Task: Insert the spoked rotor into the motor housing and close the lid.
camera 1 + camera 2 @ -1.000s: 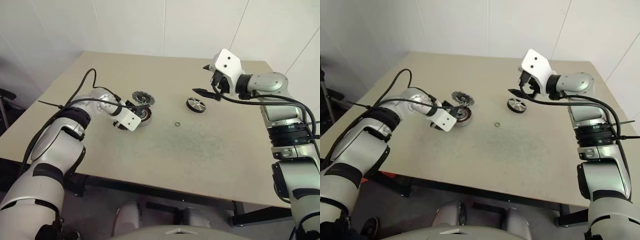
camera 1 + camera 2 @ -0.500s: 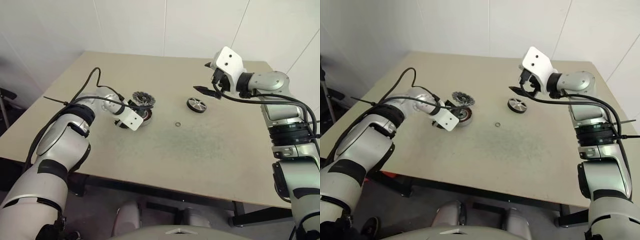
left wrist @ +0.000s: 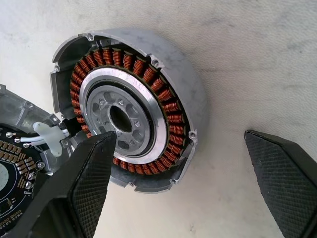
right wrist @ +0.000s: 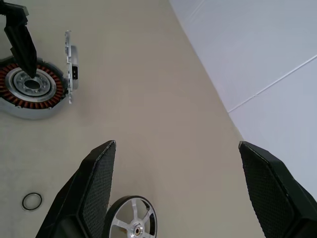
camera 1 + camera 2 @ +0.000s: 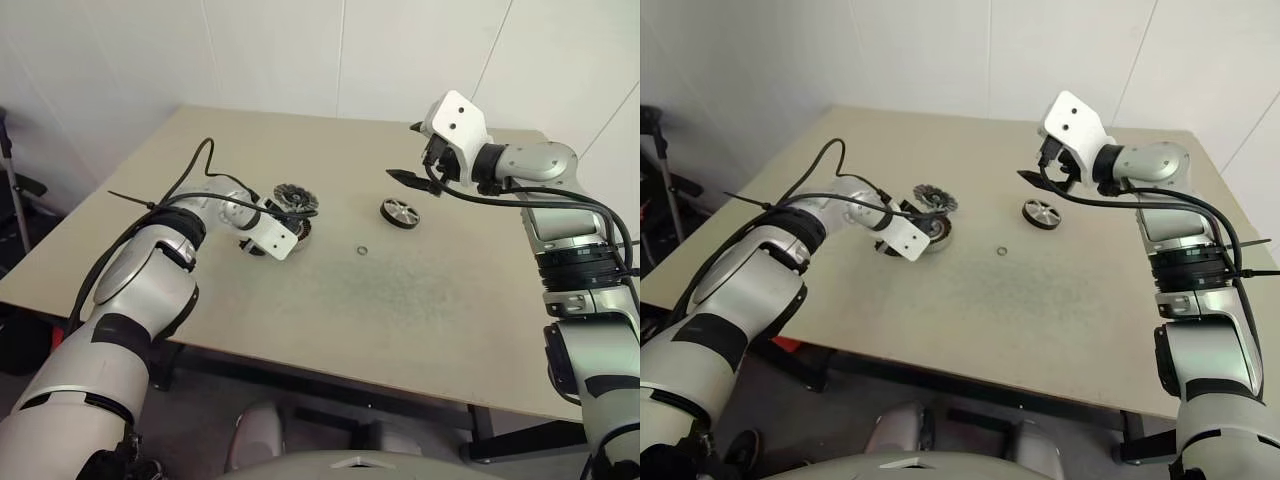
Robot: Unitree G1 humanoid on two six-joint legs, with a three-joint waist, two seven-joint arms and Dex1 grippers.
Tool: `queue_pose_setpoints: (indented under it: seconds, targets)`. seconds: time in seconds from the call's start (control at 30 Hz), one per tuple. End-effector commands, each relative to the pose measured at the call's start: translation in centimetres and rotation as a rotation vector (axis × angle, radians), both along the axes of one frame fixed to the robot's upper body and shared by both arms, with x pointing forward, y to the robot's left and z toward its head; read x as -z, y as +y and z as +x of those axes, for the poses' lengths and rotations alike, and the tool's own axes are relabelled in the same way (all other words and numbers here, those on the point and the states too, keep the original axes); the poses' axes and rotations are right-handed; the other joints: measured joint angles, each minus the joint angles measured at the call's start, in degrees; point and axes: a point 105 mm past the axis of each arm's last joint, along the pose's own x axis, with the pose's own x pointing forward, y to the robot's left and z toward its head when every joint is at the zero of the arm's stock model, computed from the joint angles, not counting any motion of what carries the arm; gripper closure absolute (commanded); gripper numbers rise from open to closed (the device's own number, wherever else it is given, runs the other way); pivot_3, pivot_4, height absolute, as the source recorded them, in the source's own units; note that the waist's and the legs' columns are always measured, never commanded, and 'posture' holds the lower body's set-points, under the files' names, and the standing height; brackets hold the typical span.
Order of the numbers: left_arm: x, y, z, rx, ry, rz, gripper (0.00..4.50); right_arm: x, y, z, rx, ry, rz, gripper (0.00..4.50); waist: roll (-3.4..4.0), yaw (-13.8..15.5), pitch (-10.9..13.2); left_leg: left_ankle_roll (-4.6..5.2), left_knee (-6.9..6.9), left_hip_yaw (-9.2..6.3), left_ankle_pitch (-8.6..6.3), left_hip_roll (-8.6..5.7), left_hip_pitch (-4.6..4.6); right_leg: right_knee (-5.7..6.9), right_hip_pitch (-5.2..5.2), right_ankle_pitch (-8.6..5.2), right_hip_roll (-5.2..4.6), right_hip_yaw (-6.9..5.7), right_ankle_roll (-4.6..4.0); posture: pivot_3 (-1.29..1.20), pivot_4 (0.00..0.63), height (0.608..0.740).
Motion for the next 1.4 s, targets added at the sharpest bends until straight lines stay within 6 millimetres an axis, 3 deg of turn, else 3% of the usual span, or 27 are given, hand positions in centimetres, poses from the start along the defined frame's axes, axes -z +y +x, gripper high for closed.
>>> queue_pose_setpoints:
  seconds: [0.03, 0.5, 0.73, 0.97, 1.17, 1.4]
  targets:
    - [0.1, -0.8, 0.4, -0.017, -0.023, -0.001, 0.14, -1.6, 0.8, -0.3, -0.029, -0.069, 0.010, 0.02, 0.00, 0.01, 0.00, -0.01, 0.00, -0.01, 0.00, 0.00, 0.01, -0.04, 0.04, -0.17, -0.01, -0.01, 0.30, 0.00, 0.000, 0.740]
    - [-0.7, -0.3, 1.1, -0.067, -0.044, 0.019, 0.14, -1.6, 0.9, -0.3, -0.020, -0.088, 0.017, 0.02, -0.01, -0.22, 0.01, 0.25, -0.03, 0.01, 0.29, -0.11, -0.13, -0.76, 0.34, 0.02, -0.12, -0.04, -0.02, 0.00, 0.000, 0.740]
    - [-2.2, -0.5, 1.0, -0.026, -0.039, 0.031, 0.14, -1.5, 0.9, -0.2, -0.016, -0.092, 0.010, 0.02, -0.03, -0.24, 0.02, 0.30, -0.04, 0.01, 0.27, -0.10, -0.16, -0.85, 0.37, 0.07, -0.12, -0.07, -0.04, 0.00, 0.000, 0.740]
    - [-2.8, -0.5, 0.2, 0.044, 0.021, 0.117, 0.14, -1.4, 1.0, -0.2, -0.020, -0.094, 0.013, 0.02, -0.03, -0.21, 0.02, 0.65, -0.06, 0.02, 0.05, -0.09, -0.65, -0.67, -0.17, 0.30, -0.12, -0.09, 0.19, 0.00, 0.000, 0.740]
    - [-4.3, -1.5, 0.2, 0.091, 0.011, 0.139, 0.14, -1.3, 1.0, -0.3, -0.021, -0.094, 0.011, 0.02, -0.04, 0.01, 0.03, 0.73, -0.04, 0.01, 0.01, -0.27, -1.40, 0.01, -1.10, 0.14, -0.25, -0.09, -0.19, 0.00, 0.000, 0.740]
    - [-5.6, -1.8, 0.7, 0.089, -0.028, 0.164, 0.14, -1.1, 0.7, -0.4, -0.015, -0.094, 0.009, 0.02, -0.05, -0.06, 0.04, 0.72, 0.06, 0.00, -0.01, -0.29, -1.47, 0.01, -1.16, 0.15, -0.31, -0.10, -0.15, 0.00, 0.000, 0.740]
